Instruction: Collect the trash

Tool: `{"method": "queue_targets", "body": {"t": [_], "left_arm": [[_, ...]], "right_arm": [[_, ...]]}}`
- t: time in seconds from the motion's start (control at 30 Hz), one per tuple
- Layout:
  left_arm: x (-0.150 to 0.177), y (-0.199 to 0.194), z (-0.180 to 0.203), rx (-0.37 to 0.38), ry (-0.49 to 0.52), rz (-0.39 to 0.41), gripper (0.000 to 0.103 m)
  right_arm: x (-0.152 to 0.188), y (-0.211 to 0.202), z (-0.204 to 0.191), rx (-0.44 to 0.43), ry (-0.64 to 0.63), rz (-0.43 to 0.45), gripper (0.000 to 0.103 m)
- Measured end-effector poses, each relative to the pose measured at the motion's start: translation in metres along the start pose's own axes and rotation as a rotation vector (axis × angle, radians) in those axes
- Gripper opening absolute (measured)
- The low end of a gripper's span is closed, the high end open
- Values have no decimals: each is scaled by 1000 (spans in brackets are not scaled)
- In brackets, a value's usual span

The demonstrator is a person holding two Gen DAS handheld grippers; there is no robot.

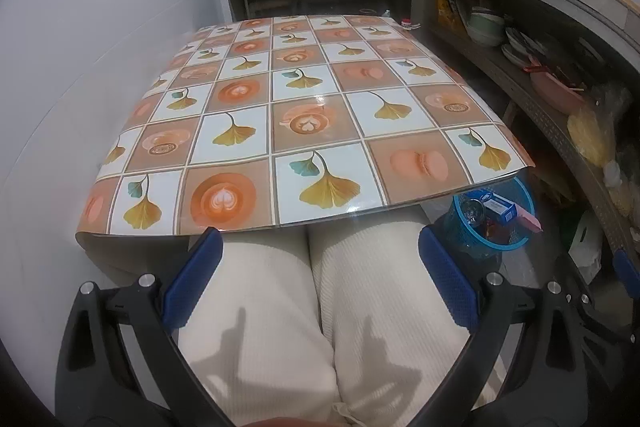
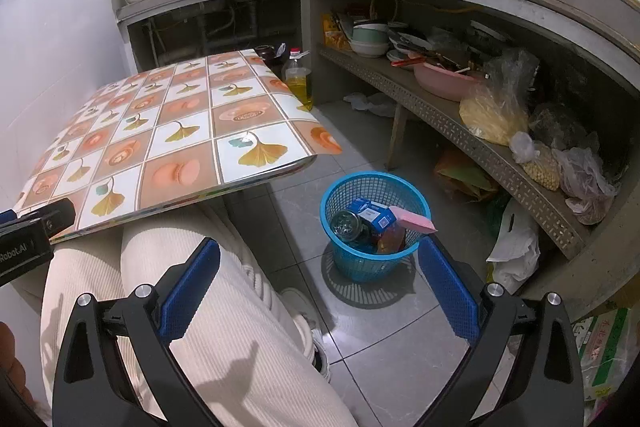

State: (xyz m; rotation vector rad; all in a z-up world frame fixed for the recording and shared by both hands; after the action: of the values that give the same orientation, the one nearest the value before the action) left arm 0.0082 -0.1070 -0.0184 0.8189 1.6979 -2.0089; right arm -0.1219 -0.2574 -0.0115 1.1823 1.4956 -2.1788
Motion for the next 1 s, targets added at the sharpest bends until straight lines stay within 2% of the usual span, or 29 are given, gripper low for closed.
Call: {"method": "queue_targets", "body": {"t": [1.0], "left_arm": [[-1, 1, -2, 0, 1, 0, 94]], "right_arm": [[-3, -1, 0, 0, -5, 4, 96]]}}
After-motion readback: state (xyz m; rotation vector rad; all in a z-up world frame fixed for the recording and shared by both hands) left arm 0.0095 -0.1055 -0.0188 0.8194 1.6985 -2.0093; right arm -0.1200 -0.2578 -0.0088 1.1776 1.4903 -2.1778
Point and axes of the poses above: each gripper's, at about its wrist camera, not at the fingertips, and y roughly the way its jaws point, z to its right, x to its underside, the point moved 2 cm from there along y, roughly the way its jaws point, and after that the axes turned 12 degrees about -y, right-handed, at the moved point
